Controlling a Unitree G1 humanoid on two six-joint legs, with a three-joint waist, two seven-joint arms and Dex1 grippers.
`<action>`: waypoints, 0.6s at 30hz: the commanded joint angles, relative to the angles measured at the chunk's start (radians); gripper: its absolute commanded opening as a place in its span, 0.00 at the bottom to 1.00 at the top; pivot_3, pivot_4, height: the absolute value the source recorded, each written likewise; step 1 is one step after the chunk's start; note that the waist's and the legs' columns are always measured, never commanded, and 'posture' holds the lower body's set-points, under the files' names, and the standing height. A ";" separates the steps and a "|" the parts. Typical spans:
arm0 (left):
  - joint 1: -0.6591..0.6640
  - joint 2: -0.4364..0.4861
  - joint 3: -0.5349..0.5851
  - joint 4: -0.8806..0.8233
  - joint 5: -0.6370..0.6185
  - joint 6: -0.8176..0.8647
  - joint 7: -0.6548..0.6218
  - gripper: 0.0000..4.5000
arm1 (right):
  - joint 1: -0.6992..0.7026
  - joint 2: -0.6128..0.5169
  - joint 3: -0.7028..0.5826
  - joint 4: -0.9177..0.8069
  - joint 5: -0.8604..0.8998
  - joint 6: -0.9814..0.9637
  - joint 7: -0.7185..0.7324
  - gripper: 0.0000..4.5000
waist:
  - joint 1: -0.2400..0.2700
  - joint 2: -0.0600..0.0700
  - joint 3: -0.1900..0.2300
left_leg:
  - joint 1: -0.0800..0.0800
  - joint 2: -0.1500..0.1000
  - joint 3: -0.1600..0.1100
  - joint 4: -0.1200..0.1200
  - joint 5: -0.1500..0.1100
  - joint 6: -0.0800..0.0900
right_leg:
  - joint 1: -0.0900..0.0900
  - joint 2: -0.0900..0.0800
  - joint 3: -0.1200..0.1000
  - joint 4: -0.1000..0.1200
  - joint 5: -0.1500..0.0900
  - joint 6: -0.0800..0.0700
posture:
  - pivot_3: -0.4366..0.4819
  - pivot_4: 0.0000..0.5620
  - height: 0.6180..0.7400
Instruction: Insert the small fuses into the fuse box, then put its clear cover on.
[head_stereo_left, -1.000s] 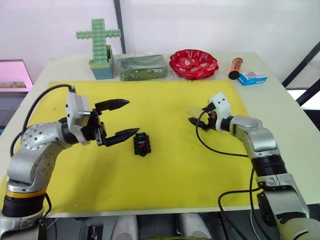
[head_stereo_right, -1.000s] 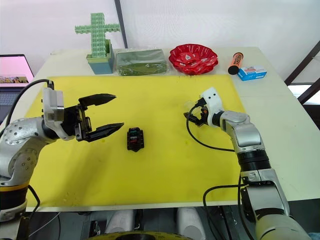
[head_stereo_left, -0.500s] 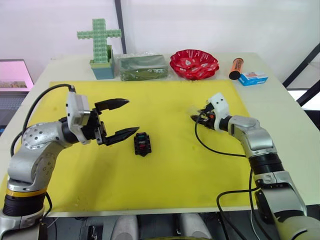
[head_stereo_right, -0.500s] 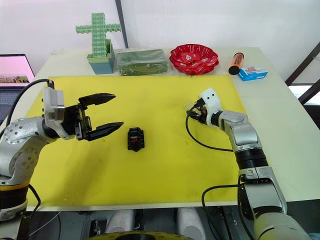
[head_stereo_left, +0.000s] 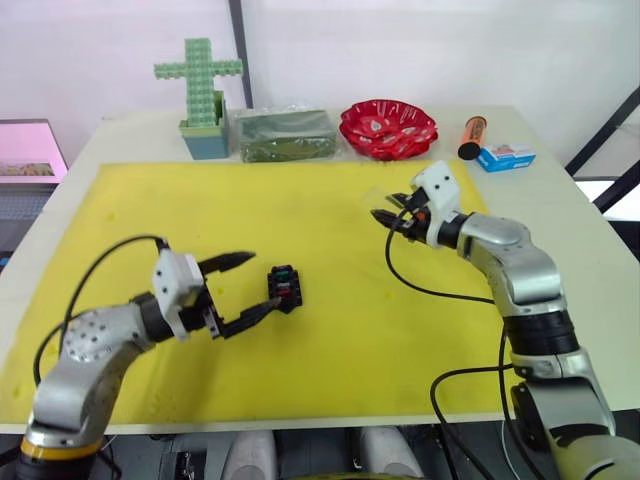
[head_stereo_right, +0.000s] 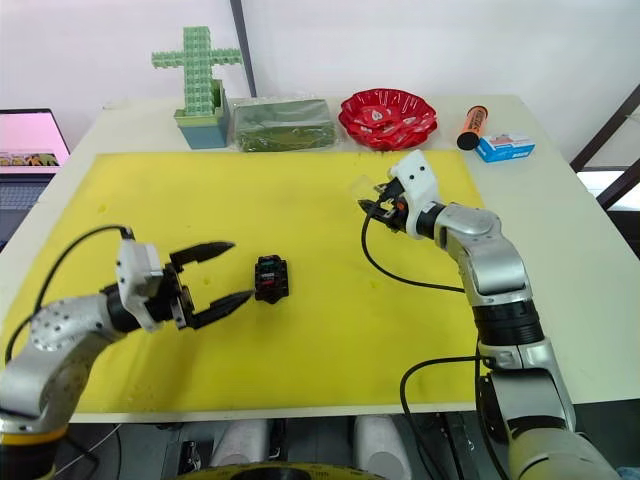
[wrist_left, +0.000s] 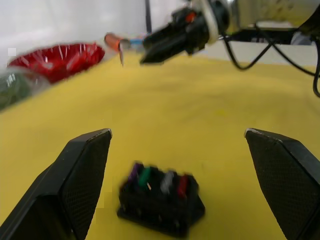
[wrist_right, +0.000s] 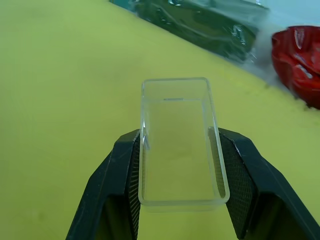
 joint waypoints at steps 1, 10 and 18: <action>0.037 -0.035 -0.034 0.016 0.092 -0.087 0.053 1.00 | 0.007 0.000 -0.017 -0.084 0.011 0.022 -0.028 0.40 | 0.001 0.000 0.000 | 0.000 0.000 0.001 0.000 0.000 0.000 | 0.000 -0.001 0.000 0.000 0.000 0.000 | 0.48 0.27 1.00; 0.023 -0.082 -0.139 0.095 0.214 -0.136 0.106 1.00 | 0.024 0.003 -0.031 -0.110 0.013 0.051 -0.068 0.40 | -0.001 0.000 0.000 | 0.000 0.000 0.002 0.000 0.000 0.000 | 0.000 -0.001 0.000 0.000 0.000 0.000 | 0.48 0.27 1.00; -0.001 -0.152 -0.165 0.112 0.248 -0.042 0.231 1.00 | 0.030 -0.009 -0.035 -0.118 0.011 0.053 -0.077 0.40 | -0.002 0.000 0.000 | 0.000 0.000 0.002 0.000 0.000 0.000 | 0.000 -0.001 0.000 0.000 0.001 0.002 | 0.48 0.27 1.00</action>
